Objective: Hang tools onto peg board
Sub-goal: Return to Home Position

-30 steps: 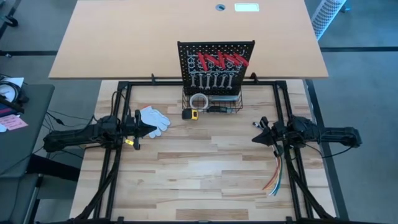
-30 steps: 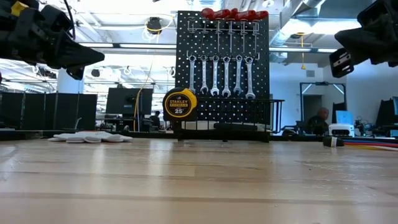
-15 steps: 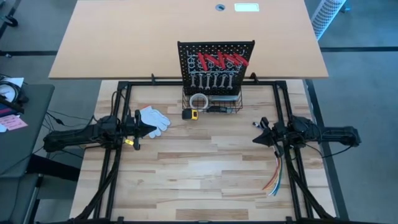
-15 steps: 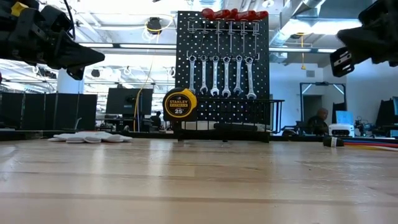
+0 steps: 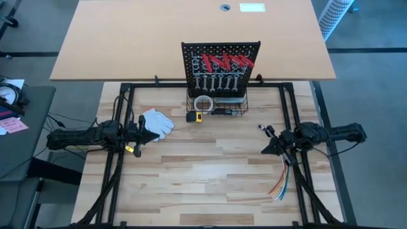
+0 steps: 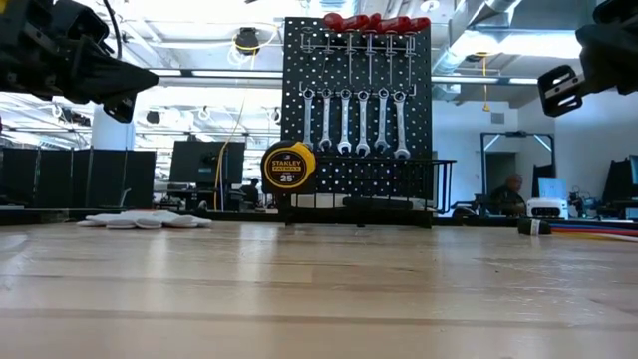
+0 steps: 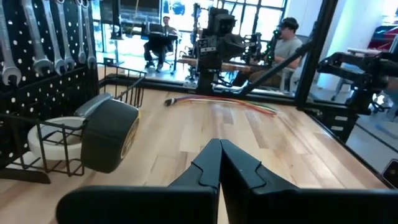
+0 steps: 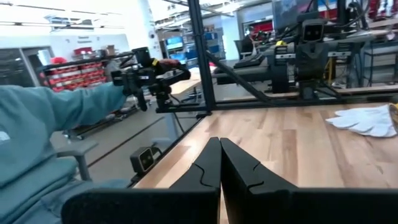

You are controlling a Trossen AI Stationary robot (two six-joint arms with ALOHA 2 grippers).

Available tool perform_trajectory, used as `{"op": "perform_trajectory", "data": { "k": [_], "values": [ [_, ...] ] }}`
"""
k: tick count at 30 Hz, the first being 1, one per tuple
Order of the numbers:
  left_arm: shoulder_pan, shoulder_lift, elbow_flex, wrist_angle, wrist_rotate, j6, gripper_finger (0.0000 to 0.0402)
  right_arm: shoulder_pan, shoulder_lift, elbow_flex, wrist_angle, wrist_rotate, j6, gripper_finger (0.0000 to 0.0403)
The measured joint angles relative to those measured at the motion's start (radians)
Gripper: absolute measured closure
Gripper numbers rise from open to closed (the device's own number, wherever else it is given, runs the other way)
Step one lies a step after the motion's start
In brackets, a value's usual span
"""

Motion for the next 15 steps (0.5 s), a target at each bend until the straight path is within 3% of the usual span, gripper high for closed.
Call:
{"op": "perform_trajectory", "data": {
  "k": [11,15],
  "values": [
    [0.0,0.003,0.0,0.002,-0.001,0.006,0.0401,0.003,0.0,-0.001,-0.001,0.0,0.0,0.0397],
    [0.001,0.003,-0.001,0.02,-0.036,0.137,0.0401,0.001,0.003,-0.001,0.033,0.036,-0.081,0.0397]
  ]
}}
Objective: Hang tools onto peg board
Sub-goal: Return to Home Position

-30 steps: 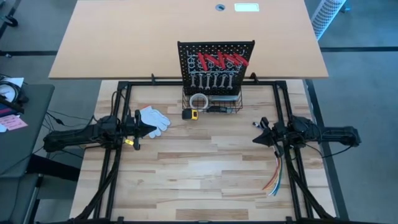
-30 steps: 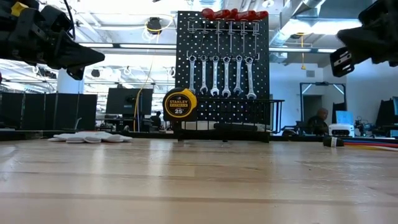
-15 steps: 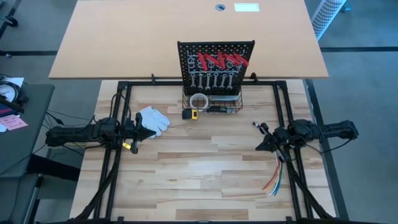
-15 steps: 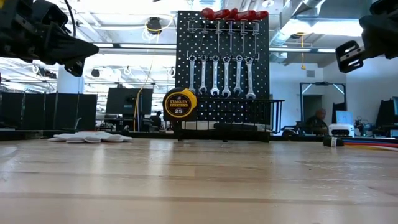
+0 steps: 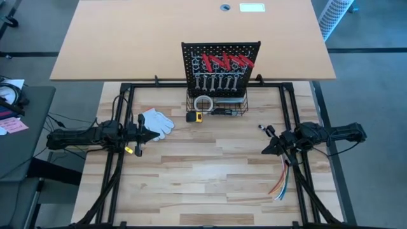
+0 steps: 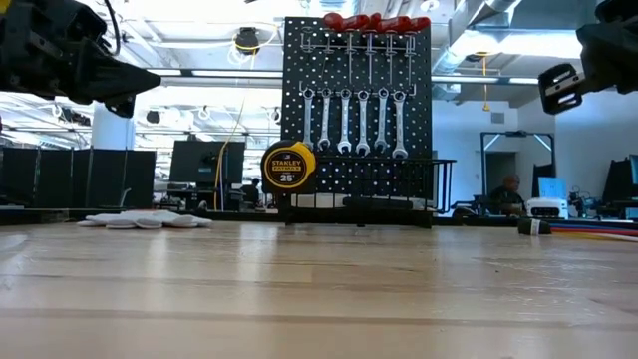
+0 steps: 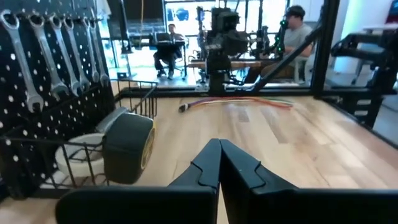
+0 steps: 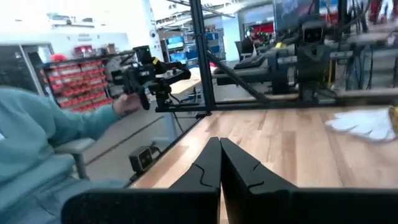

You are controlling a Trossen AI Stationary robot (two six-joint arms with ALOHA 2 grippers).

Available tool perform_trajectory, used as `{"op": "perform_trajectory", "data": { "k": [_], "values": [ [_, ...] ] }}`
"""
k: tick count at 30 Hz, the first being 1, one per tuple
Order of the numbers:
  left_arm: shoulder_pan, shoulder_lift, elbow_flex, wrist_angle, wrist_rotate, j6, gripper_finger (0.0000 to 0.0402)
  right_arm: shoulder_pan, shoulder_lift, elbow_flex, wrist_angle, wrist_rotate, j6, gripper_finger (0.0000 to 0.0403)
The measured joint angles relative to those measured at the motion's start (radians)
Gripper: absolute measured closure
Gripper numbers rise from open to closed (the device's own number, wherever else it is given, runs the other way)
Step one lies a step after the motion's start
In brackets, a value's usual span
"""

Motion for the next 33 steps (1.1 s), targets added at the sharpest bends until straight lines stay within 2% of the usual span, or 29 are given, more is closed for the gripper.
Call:
{"op": "perform_trajectory", "data": {
  "k": [5,8,13,22,30,33],
  "values": [
    [0.0,0.001,0.0,-0.002,0.0,0.046,0.0401,-0.005,0.008,0.0,0.042,0.279,0.017,0.039],
    [0.0,0.001,0.0,0.001,0.0,0.041,0.0401,-0.005,0.01,0.0,0.028,0.369,0.003,0.0385],
    [0.0,0.001,0.0,-0.01,-0.002,0.145,0.0401,-0.005,0.012,0.0,0.028,0.353,-0.017,0.0384],
    [0.0,0.001,0.003,-0.048,0.001,-0.048,0.0401,-0.005,0.015,0.0,-0.052,0.345,0.009,0.0383],
    [-0.005,-0.001,0.003,-0.052,0.0,-0.048,0.0401,0.007,0.007,0.0,-0.053,0.347,0.01,0.0384],
    [-0.056,-0.005,0.002,-0.041,-0.009,-0.051,0.0401,0.041,-0.003,0.001,-0.04,0.347,0.01,0.0384]
  ]
}}
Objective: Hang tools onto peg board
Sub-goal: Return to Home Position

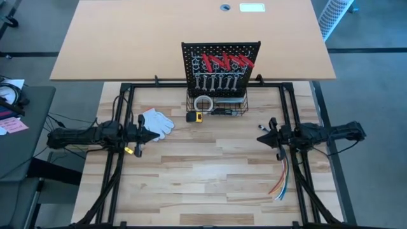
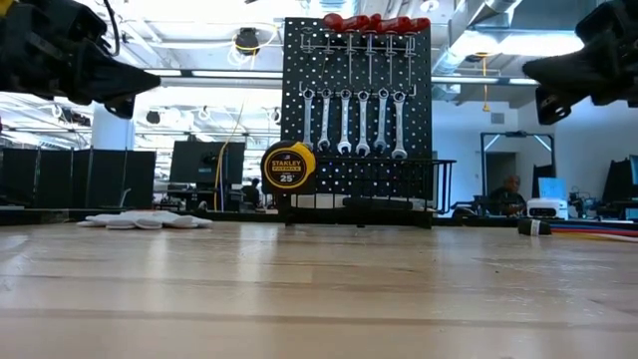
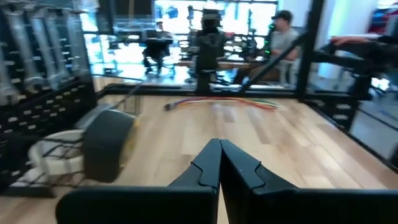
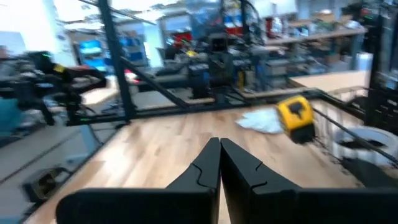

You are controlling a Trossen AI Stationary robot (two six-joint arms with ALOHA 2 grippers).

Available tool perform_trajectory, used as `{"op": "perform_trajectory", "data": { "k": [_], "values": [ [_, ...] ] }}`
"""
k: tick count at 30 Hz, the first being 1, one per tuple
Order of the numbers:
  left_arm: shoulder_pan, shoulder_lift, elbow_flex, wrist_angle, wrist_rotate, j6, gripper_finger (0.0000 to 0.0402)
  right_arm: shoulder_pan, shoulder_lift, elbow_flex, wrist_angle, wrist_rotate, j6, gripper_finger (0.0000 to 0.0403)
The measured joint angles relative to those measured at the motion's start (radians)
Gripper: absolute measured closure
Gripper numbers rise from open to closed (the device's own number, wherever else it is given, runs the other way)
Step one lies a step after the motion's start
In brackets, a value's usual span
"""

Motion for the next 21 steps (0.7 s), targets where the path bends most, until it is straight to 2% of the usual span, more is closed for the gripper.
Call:
{"op": "perform_trajectory", "data": {
  "k": [4,21],
  "values": [
    [-0.049,0.0,-0.002,0.025,-0.002,0.005,0.0401,0.017,0.0,0.0,-0.009,0.003,0.0,0.0384],
    [-0.05,0.005,-0.002,0.034,-0.002,0.0,0.0401,-0.065,0.0,0.0,-0.012,0.004,0.0,0.0384]
  ]
}}
